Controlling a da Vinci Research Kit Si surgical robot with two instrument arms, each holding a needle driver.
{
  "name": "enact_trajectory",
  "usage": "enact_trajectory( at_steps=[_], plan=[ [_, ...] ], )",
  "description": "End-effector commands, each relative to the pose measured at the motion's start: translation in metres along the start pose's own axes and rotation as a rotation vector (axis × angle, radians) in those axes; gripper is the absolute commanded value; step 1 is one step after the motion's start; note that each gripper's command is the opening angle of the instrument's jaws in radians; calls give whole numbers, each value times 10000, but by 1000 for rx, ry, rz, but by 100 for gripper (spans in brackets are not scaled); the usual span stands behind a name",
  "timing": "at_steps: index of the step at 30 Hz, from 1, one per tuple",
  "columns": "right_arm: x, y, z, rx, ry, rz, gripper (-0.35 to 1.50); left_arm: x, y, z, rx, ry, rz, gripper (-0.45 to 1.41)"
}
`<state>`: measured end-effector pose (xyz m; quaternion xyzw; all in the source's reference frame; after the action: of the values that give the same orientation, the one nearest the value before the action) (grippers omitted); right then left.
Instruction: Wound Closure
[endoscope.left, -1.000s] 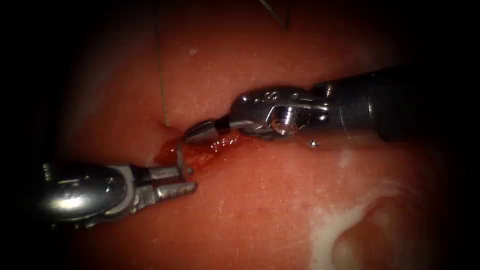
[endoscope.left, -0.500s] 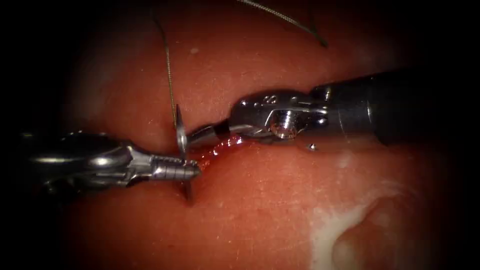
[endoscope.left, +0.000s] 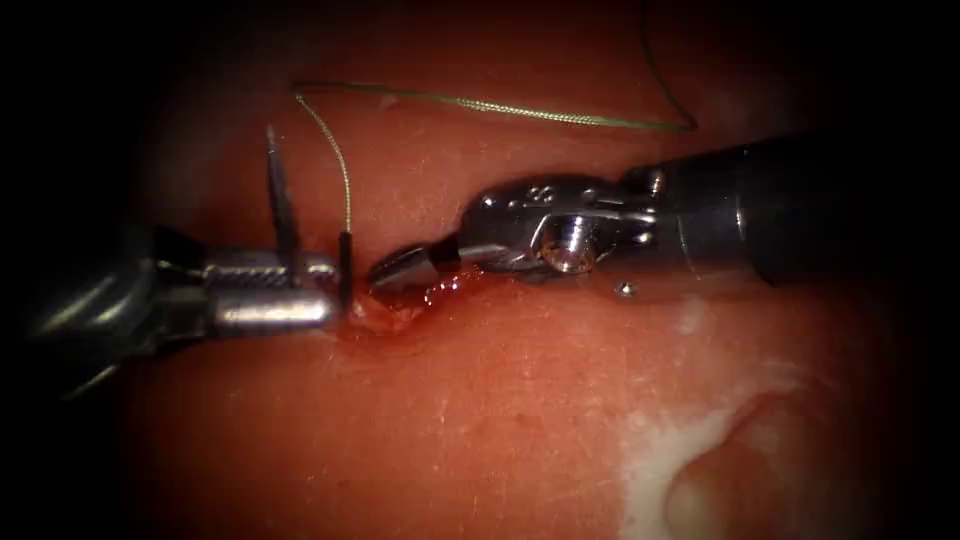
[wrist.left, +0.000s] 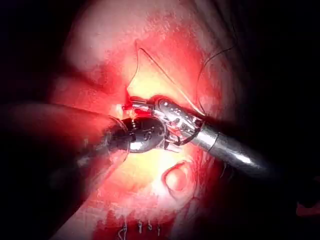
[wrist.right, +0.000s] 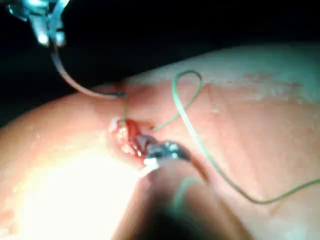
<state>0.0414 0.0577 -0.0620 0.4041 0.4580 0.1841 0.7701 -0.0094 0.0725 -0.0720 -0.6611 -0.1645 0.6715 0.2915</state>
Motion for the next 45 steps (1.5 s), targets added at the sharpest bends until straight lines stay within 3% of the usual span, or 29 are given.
enact_trajectory(
  at_steps=[1,6,9,14,21,25,26,27,28,29,30,34,36,38,41,45],
  plan=[
    [2,3,8,1,1,-3,-35,-5,-1,5,6,-2,34,-35],
    [2,3,8,2,1,-3,-35,7,-9,4,97,-30,391,-35],
    [1,2,8,2,0,-4,-35,20,-19,2,157,-71,539,-35],
    [1,2,8,5,-4,-4,-35,39,-30,-4,215,-106,653,-35],
    [1,1,9,6,-5,-4,-35,68,-46,-10,274,-104,678,-35],
    [5,1,6,7,-5,-1,-35,60,-45,-9,285,-110,691,-35],
    [8,1,4,11,1,1,-15,51,-41,-8,284,-110,699,-35],
    [19,-1,-5,18,12,8,44,37,-35,-7,281,-106,713,-35],
    [25,-3,-11,9,21,13,62,27,-31,-6,275,-108,727,-35],
    [40,-7,-26,-28,49,26,96,6,-22,-3,267,-116,729,-35],
    [47,-10,-33,-40,59,34,103,-4,-19,-1,264,-120,731,-35],
    [89,-29,-79,-92,115,94,104,-43,-8,15,253,-143,745,-35],
    [96,-34,-88,-96,122,108,101,-46,-7,19,256,-144,748,-35],
    [98,-37,-93,-99,138,116,96,-48,-6,20,265,-161,772,-35],
    [94,-37,-93,-92,208,267,86,-54,-5,22,318,-209,845,-35],
    [87,-36,-88,-56,277,433,86,-65,-11,20,388,-263,920,-35]
  ],
)
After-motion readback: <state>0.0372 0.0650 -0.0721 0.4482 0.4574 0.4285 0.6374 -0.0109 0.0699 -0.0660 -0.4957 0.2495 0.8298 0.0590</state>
